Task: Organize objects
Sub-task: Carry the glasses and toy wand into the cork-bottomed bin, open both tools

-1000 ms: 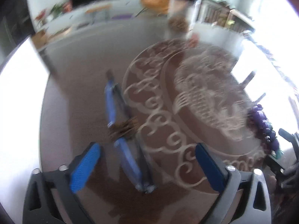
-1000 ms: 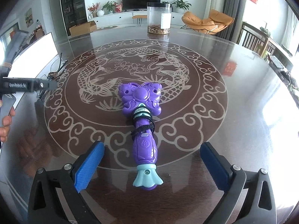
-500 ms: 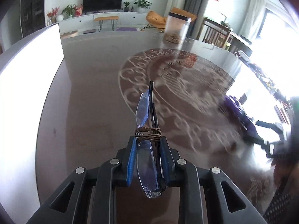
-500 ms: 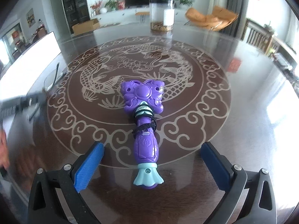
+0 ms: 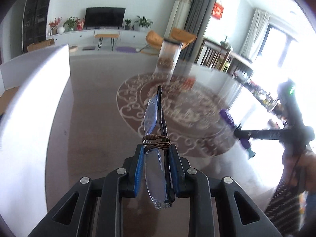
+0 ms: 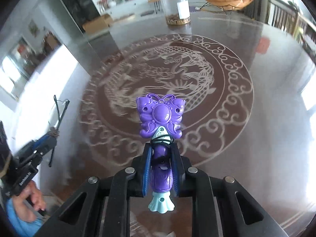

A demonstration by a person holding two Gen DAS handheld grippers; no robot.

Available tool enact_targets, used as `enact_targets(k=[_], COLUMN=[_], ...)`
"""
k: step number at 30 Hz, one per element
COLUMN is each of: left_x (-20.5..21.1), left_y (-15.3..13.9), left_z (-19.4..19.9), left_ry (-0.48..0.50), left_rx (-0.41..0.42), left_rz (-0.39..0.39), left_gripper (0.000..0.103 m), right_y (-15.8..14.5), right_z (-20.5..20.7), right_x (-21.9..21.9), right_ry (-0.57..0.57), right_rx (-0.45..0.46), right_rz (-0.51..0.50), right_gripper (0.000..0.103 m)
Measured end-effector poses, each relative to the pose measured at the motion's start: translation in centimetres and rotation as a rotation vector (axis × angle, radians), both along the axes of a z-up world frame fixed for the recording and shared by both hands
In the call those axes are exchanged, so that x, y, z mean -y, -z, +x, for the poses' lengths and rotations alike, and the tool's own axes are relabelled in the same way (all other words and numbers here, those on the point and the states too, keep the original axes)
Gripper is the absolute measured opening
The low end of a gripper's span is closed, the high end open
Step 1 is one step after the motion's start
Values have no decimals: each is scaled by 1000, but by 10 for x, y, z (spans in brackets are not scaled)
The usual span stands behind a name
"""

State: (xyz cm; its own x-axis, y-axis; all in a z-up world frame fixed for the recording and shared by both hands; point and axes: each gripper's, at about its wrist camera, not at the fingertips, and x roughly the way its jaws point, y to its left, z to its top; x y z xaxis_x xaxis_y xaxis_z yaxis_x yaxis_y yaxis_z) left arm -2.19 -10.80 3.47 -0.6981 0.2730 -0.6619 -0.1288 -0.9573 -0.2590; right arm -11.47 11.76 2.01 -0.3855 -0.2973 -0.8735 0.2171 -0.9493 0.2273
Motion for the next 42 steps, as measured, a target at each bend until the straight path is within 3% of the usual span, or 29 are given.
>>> enact_targets(k=[3,6,11,15,19,21,22,23,24,25,29,31,34,37,39,42], left_x=[19,55,149,218,258,264,262,261,258,252,240,231,222,224,226,222], left_y=[-31,-67,-105,-94,-68,-57,-53,-51,-52,-54,-66,-74,-92,-103,-109,-111], left_z=[15,34,72,91,104,110,107,108,109,107,97,99,112,128,133,127], left_ry=[-21,-70,-266,-424,-532,-552,-558,-565,-566,-566,-651,-740,-854,-1004,-963,-836], left_rx=[-47,-110,-151,-64,78,127,142,155,153,143,145,135,65,113,145,231], left_rz=[85,120,22,-57,-93,-113,-126,-145,-166,-186,-290,-352,-322,-273,-179,-147], left_gripper=[24,24,24,25,29,46,70,84,85,85,100,100,100,100,100,100], right_y=[-11,-42,-107,-133,-127,-112,-103,-92,-84,-76,-77,-83,-96,-106,-111,-108], right_z=[11,17,31,48,65,68,69,70,71,72,71,72,68,65,67,62], right_x=[9,43,150,255,346,379,393,406,414,421,418,412,400,397,401,398], right_ry=[4,-65,-259,-434,-548,-558,-568,-577,-580,-583,-578,-565,-560,-576,-591,-601], right_rx=[3,-46,-144,-142,-126,-90,-70,-40,-14,13,-20,-51,-87,-98,-97,-97], right_rz=[-58,-95,-224,-317,-307,-297,-283,-260,-248,-243,-219,-192,-139,-78,-45,-16], right_gripper=[19,19,19,19,20,21,27,35,51,58,63,76,84,84,84,84])
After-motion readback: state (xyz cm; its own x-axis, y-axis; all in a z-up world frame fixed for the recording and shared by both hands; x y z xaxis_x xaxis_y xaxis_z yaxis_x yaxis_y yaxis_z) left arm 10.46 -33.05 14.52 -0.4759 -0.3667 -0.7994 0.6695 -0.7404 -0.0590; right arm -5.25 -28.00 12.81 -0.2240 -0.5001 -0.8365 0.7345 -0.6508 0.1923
